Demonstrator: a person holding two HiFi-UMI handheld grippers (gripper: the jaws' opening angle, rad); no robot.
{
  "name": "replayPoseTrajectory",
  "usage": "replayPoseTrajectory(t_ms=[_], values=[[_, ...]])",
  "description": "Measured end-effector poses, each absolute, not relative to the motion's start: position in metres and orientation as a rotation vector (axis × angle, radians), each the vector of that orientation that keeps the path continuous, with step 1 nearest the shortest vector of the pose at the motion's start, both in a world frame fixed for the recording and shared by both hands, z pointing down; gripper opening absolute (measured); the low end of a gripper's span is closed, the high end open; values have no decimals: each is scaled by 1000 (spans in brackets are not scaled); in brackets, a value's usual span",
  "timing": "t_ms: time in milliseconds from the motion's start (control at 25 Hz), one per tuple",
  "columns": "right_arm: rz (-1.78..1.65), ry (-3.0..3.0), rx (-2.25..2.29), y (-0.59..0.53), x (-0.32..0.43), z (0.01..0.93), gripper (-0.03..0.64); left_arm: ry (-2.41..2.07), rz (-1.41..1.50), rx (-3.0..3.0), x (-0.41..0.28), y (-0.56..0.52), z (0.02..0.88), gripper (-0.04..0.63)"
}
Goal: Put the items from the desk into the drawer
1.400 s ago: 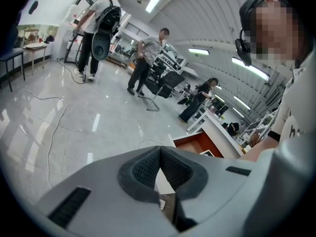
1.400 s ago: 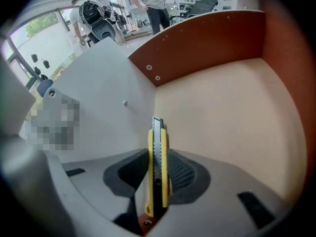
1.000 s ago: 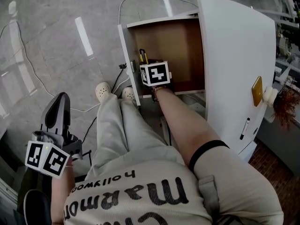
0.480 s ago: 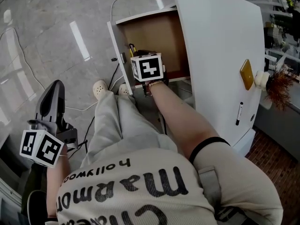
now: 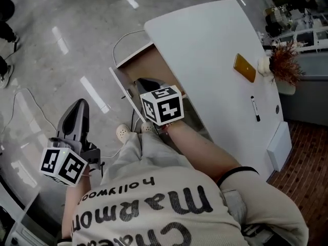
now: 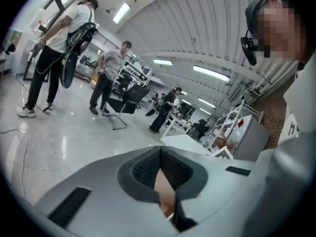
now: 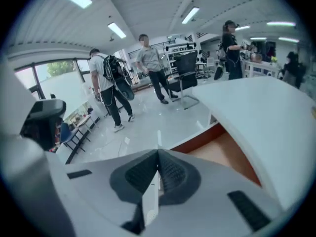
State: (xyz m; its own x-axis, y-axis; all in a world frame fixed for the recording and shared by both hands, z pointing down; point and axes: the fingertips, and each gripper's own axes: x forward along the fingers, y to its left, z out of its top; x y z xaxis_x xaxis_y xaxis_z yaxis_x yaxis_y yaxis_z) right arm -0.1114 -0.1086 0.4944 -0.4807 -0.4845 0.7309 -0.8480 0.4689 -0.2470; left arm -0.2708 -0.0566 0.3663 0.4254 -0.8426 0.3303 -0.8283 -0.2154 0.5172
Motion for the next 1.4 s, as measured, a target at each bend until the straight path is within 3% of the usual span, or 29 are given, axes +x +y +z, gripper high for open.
replayPoseTrajectory(t_ms=[200,440,760,1080,1400], values=[[820,-2202,1304,-109,-67,426,3,-1298,-41,2179,-235,-68,330,2],[777,-2131,1597,-104,46,378,8,-1179,-41,2296,-174,-83,300,2],[848,-1962,1859,-84,204,366,126,-1086,-8,2377,-88,-98,278,2],[809,-1950,1769,-89,315,369,207,-1077,60,2376,-6,-113,276,2],[645,-2016,1446,-115,351,390,270,-1159,134,2344,27,-110,291,2]])
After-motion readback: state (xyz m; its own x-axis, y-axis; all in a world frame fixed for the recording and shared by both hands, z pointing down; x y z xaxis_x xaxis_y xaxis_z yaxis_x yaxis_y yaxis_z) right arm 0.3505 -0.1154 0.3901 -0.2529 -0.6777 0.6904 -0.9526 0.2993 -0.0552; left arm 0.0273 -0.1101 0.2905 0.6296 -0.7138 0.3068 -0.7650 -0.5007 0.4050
